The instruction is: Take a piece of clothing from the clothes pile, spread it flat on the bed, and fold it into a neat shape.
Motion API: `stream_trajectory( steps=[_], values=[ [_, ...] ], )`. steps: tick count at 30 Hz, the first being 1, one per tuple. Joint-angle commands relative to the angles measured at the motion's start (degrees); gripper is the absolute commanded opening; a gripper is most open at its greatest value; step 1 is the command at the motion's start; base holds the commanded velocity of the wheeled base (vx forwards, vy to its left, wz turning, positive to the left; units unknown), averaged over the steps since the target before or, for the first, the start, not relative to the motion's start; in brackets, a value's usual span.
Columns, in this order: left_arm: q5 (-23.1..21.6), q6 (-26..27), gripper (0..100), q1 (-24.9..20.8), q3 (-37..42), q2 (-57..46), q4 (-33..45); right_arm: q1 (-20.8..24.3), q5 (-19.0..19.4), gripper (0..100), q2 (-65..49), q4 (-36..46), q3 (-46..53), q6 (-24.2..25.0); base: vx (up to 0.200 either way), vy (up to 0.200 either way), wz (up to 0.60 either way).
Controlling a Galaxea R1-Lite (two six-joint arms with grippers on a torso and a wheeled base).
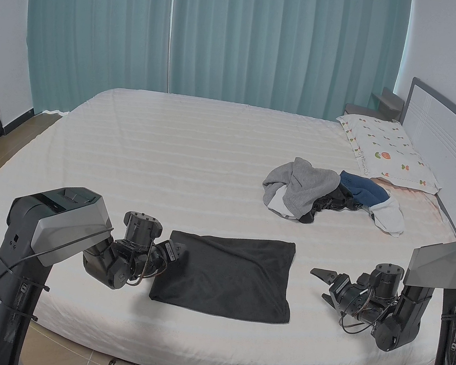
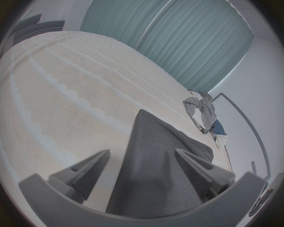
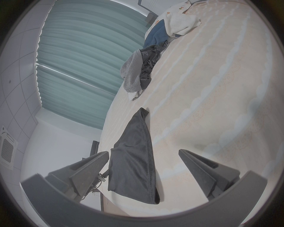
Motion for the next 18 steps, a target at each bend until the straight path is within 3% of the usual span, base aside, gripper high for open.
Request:
stream_trajectory(
  steps=[1, 9, 18],
  values=[
    [0.14, 0.04, 0, -0.03, 0.21, 0.03, 0.02, 0.03, 0.03, 100, 0.07, -0.02, 0.09, 0.00, 0.000, 0.000, 0.00],
    [1.28, 0.48, 0, -0.11, 1.17, -0.23, 0.02, 0.03, 0.03, 100, 0.07, -0.02, 0.26, 0.00, 0.000, 0.000, 0.00],
    [6.21, 0.66, 0, -0.73, 1.44, -0.23, -0.33, 0.03, 0.03, 100, 0.07, -0.02, 0.44, 0.00, 0.000, 0.000, 0.00]
  ],
)
